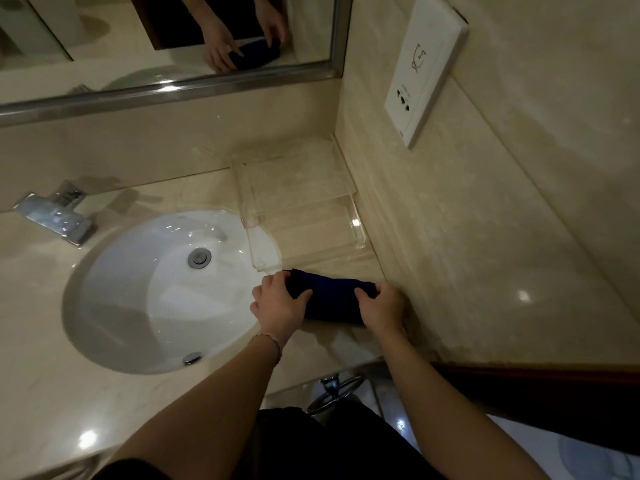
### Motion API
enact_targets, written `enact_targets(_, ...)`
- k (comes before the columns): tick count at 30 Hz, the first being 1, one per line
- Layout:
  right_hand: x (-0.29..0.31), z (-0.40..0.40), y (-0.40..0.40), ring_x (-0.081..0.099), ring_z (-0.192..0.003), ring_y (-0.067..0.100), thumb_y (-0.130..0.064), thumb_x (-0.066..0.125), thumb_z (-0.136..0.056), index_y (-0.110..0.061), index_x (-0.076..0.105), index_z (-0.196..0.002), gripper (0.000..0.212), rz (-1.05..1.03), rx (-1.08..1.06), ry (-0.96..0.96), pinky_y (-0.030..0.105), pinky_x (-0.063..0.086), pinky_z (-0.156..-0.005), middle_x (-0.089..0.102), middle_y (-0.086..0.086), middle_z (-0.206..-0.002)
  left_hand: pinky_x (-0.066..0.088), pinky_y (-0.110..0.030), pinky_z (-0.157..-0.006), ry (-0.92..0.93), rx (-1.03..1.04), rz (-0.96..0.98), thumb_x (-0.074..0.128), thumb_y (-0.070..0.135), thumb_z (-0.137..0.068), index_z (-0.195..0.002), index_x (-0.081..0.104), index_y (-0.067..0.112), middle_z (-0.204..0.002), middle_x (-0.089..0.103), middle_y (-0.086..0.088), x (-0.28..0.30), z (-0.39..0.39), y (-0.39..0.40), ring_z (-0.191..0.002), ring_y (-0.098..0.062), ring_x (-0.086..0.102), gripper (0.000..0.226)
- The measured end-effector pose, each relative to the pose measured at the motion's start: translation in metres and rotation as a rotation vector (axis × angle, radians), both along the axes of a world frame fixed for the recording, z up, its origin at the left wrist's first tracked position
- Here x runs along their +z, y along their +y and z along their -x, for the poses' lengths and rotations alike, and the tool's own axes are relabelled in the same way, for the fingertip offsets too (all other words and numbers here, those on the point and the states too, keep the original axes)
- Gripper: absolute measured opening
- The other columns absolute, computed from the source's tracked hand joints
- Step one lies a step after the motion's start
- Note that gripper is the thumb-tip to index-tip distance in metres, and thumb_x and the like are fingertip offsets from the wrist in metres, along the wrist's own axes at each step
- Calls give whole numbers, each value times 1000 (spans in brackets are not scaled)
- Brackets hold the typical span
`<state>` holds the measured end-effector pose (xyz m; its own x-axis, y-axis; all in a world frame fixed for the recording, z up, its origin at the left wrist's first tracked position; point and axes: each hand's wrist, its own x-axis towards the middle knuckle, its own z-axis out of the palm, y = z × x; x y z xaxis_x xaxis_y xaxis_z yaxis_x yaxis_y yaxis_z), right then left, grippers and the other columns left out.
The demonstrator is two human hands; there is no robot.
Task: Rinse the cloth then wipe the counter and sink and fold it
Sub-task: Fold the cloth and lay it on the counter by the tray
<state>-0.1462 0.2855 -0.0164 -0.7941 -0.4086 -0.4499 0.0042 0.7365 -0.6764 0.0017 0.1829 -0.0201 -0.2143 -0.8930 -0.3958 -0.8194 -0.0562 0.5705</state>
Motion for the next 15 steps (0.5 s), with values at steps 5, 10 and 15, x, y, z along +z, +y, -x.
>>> enact_targets(5,-3,1,0,62,-103,24,-27,69,-93,-9,61,-119,33,-16,29,-42,38,56,-86,62,7,-114,40,-44,-107,44,90,-111,75,45,-88,-142,46,11,-137,49,-15,-1,-4,1,-129,-35,42,70)
enact_targets(10,-1,1,0,59,-101,22,-26,68,-93,-7,60,-117,31,-8,24,-48,32,50,-79,59,7,-115,40,-43,-107,32,38,-71,74,42,-90,-144,47,11,-137,48,-12,3,-5,0,-131,-33,40,68)
enact_targets(15,4,-6,4,59,-98,20,-29,68,-93,-11,58,-121,34,52,-39,-128,29,50,-75,60,5,-114,53,-44,-100,152,153,-193,83,34,-82,-136,48,9,-130,55,-11,0,-7,0,-118,-31,58,69)
